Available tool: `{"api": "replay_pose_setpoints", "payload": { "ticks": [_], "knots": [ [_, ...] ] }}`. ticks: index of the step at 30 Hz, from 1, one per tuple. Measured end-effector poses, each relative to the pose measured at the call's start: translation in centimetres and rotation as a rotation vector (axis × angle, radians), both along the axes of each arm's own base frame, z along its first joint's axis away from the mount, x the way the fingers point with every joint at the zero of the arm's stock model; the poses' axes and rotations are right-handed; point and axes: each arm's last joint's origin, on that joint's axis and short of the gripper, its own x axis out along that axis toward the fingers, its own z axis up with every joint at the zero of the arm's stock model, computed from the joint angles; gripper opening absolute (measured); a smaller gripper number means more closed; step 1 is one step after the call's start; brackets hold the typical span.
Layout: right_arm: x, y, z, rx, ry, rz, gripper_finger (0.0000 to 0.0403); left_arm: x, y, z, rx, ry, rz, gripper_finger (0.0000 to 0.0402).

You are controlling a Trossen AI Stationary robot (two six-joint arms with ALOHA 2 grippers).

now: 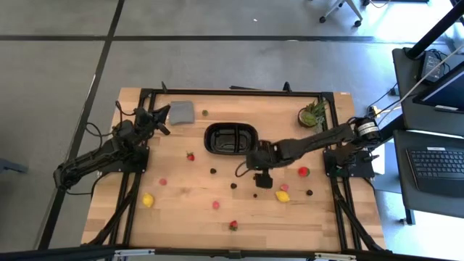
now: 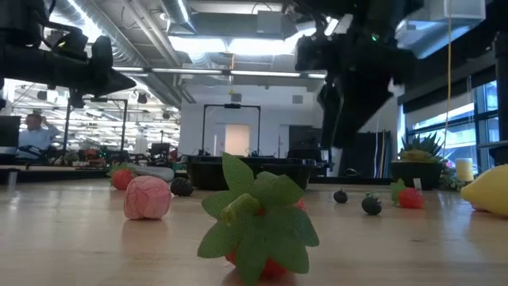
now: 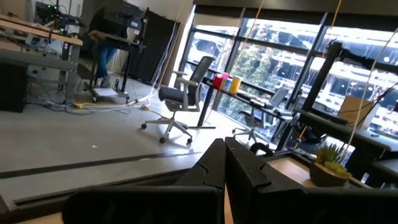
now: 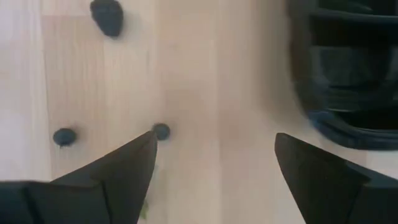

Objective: Pick and placing Produce into tupperware
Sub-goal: Put the right blueberry into the black container

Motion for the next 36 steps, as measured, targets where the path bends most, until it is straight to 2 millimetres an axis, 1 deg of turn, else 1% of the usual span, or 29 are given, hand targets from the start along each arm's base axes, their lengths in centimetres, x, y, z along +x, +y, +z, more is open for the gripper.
{"api": "replay_pose_setpoints", "payload": {
  "ticks": [6, 14, 19, 25, 30, 36],
  "knots": [
    [-0.7, 0.8, -2.1, 0.007, -0.037, 0.027, 0.0328, 0.0, 0.0, -0.3, -0.016, 0.023, 0.000, 0.0000],
    [-0.7, 0.9, -3.3, 0.020, -0.123, 0.035, 0.0328, 0.0, 0.0, -0.4, -0.023, 0.037, 0.000, 0.0000],
    [-1.0, 1.2, -3.7, 0.008, -0.132, 0.078, 0.0326, 0.0, 0.0, -0.4, -0.023, 0.037, 0.000, 0.0000],
    [-1.4, 1.5, -4.3, -0.020, -0.119, 0.148, 0.0297, 0.0, 0.0, -0.4, -0.023, 0.037, 0.000, 0.0000],
    [-1.6, 1.6, -4.7, 0.012, -0.130, 0.161, 0.0270, 0.0, 0.0, -0.4, -0.023, 0.037, 0.000, 0.0000],
    [-1.5, 1.6, -5.1, 0.002, -0.137, 0.190, 0.0259, 0.0, 0.0, -0.4, -0.023, 0.037, 0.000, 0.0000]
  ]
}}
